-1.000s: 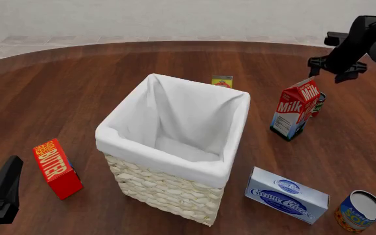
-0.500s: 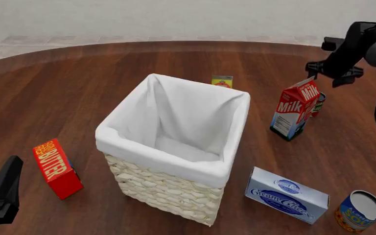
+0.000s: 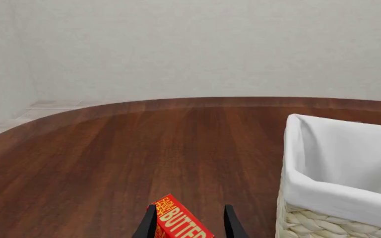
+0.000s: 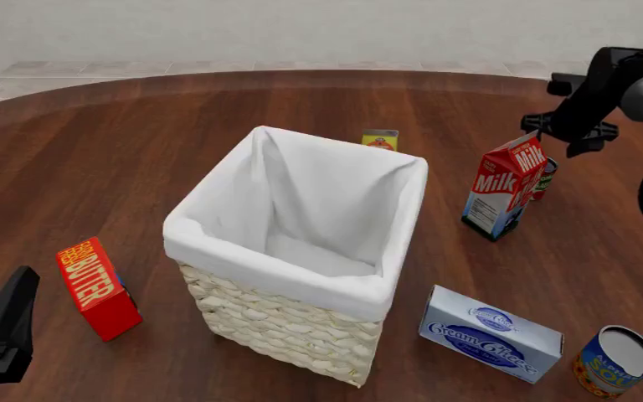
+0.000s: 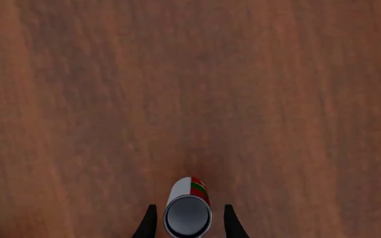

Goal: Pick up the tomato sauce, and put it in the basket.

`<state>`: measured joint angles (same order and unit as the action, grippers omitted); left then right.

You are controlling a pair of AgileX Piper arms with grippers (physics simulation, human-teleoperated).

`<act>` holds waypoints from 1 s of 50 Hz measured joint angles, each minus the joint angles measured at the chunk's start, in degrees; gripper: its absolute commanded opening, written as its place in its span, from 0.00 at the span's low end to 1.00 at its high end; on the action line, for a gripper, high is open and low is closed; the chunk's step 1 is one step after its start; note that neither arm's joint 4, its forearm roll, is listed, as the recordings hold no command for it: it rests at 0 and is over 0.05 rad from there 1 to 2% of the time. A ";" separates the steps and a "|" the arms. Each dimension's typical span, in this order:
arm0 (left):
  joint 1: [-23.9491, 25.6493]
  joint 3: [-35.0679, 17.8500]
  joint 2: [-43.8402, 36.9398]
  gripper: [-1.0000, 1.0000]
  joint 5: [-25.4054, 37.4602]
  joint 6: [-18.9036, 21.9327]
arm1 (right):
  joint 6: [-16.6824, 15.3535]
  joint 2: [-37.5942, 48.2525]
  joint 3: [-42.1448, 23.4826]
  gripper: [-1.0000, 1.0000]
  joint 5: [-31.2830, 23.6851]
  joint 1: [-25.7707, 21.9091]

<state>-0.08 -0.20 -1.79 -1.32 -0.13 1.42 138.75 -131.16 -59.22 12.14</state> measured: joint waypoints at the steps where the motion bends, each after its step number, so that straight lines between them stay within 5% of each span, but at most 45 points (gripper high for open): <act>1: 0.00 0.00 0.00 1.00 0.00 0.00 | -0.01 0.09 -0.06 1.00 -0.02 0.00; 50: 0.00 0.00 0.00 1.00 0.00 0.00 | -0.87 4.46 -2.48 1.00 -1.02 -0.23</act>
<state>-0.08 -0.20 -1.79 -1.32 -0.13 0.55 143.21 -133.64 -60.24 11.91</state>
